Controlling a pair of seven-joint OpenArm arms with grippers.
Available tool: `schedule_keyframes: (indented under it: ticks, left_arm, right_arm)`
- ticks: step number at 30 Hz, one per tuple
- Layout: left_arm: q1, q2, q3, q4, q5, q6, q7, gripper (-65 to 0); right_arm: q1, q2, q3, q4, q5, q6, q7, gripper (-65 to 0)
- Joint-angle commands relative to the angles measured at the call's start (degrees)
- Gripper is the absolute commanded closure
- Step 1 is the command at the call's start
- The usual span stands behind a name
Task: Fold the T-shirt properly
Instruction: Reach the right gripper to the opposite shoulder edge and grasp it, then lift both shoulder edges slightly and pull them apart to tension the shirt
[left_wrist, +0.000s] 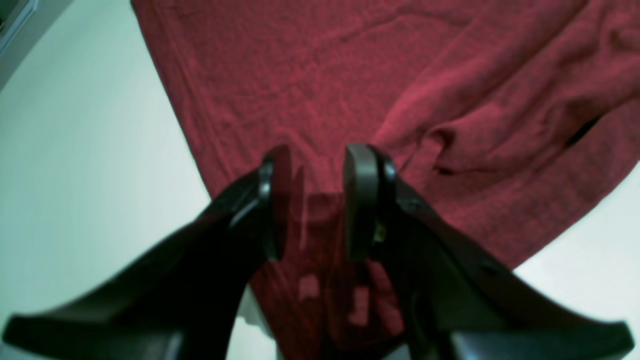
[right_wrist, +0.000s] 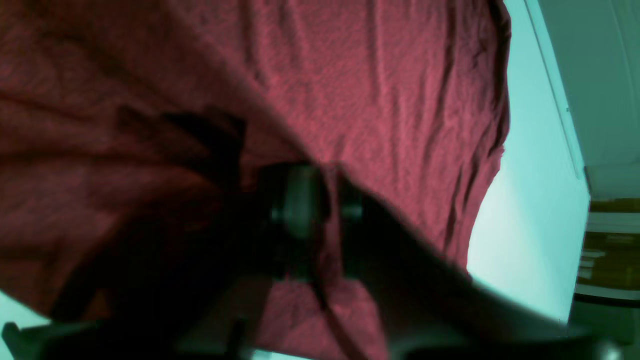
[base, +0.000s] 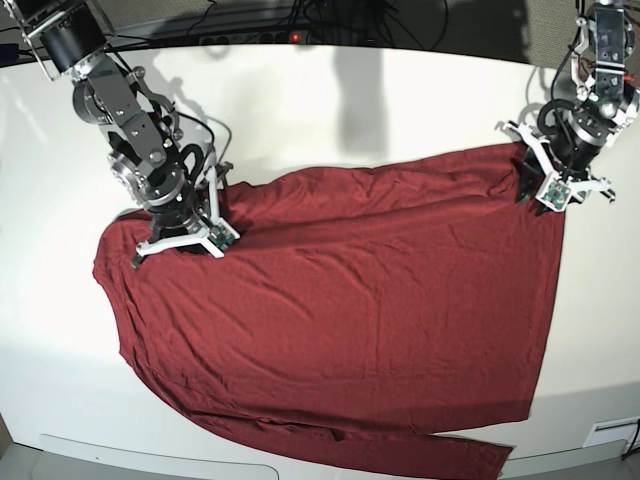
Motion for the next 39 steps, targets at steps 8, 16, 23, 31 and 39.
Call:
schedule_keyframes:
  ticks: [8,16,23,31,39]
  left_arm:
    - [0.09,-1.7,-1.42,4.63,-0.63,0.17,2.12,-18.1]
    - [7.21,-6.86,-1.51,18.95,-2.36,-5.09,11.39,-18.1]
    - [14.56,-6.49,0.68,19.21,2.08,-5.62,5.9,-18.1]
    - [15.37,-6.49,8.0,13.0,15.13,2.8,2.29,-18.1]
    - [9.99,-6.49,12.28,2.78,25.27,8.83,1.07,-18.1]
  right_arm:
    - [1.03,0.81,0.5,1.4,-0.26,-2.67,1.2,-20.6]
    - [0.7,2.4,0.48,7.72,4.44,-2.4,-1.79,-20.6]
    - [-2.19,5.05,0.48,12.02,4.37,-1.99,-3.61,-20.6]
    - [-6.56,5.7,0.48,12.04,4.22,-1.84,-4.02,-20.6]
    - [-7.37,5.73,0.48,12.04,4.2,-1.84,-6.58,-20.6]
